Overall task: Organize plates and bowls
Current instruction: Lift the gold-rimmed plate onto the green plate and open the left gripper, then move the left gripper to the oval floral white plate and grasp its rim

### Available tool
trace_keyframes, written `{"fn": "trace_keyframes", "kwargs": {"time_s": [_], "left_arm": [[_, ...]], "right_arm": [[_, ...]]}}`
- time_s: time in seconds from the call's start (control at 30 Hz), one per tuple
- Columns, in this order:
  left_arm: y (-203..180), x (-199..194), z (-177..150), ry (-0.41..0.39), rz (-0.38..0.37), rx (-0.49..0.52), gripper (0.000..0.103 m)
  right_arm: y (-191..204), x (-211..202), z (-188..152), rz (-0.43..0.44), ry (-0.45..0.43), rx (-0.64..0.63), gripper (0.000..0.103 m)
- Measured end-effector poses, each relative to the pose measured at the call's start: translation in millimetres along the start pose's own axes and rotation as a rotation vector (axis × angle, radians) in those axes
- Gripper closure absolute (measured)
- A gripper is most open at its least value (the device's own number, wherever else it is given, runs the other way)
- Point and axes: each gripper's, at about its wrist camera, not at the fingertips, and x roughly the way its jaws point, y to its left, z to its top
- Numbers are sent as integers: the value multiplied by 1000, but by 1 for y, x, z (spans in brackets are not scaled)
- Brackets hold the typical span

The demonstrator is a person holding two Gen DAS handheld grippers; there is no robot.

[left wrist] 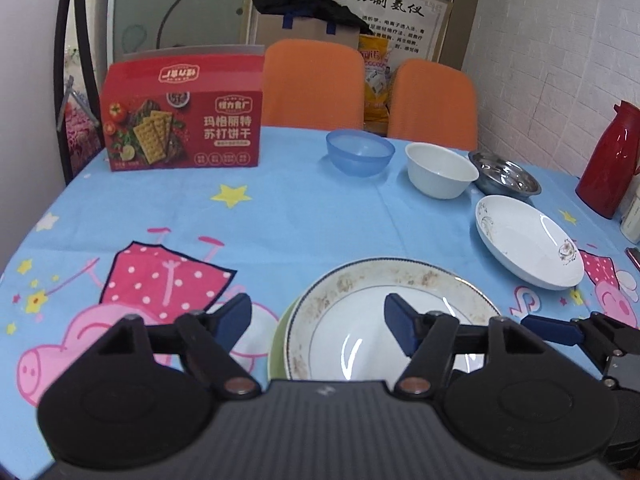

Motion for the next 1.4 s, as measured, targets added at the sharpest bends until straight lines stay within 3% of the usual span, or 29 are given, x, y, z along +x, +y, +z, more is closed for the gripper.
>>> {"fn": "trace_keyframes", "kwargs": {"time_s": [0.13, 0.2, 0.3, 0.57, 0.73, 1.03, 1.4], "left_arm": [[-6, 8, 4, 26, -38, -24, 35], [-14, 13, 5, 43, -69, -25, 27], [-30, 21, 9, 59, -100, -6, 26], [-85, 53, 30, 133, -170, 64, 25], [-118, 95, 59, 206, -208, 103, 25], [-153, 167, 92, 316, -204, 106, 25], [-166, 212, 87, 367, -200, 107, 25]], "right_arm": [[-14, -7, 2, -24, -15, 31, 14], [-24, -8, 2, -44, -11, 52, 14], [-44, -15, 2, -80, -13, 96, 14], [-111, -34, 1, -247, -29, 203, 14], [-153, -19, 22, -331, 3, 177, 14], [-196, 19, 43, -317, 28, 217, 14], [-206, 47, 44, -283, 73, 205, 14]]}}
